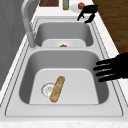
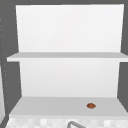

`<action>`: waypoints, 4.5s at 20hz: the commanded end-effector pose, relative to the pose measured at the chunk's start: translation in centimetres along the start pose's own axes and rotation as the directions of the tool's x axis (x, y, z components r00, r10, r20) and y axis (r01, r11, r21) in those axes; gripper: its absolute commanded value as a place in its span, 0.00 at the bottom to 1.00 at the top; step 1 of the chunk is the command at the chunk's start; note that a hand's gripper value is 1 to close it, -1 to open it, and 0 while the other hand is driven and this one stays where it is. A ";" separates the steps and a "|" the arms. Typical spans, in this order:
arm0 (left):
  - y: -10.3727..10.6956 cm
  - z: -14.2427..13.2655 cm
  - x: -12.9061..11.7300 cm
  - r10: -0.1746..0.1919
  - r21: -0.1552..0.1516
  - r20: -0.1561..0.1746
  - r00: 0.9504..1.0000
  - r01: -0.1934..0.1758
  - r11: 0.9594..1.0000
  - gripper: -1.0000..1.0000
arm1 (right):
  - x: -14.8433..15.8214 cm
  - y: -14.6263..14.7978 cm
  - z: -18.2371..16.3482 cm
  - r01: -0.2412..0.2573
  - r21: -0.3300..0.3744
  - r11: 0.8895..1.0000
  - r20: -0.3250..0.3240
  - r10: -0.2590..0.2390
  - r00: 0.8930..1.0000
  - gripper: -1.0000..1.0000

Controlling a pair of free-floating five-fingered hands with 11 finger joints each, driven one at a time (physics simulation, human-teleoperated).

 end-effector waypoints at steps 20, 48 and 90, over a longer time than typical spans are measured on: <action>-1.8 -2.1 -1.6 -0.011 0.026 -0.059 0.998 0.013 1.000 0.00 | 0.0 0.0 0.0 0.000 0.000 1.000 0.000 0.000 1.000 0.50; -3.3 -3.8 -3.1 -0.029 -0.013 -0.012 1.000 0.028 1.000 0.50 | 0.4 -0.6 0.2 0.007 -0.055 0.998 0.092 -0.002 0.996 0.00; -3.4 -3.8 -3.2 -0.058 0.003 -0.024 0.998 0.058 0.998 0.50 | 8.4 -4.6 -16.9 -0.004 -0.027 1.000 0.514 0.017 0.857 0.00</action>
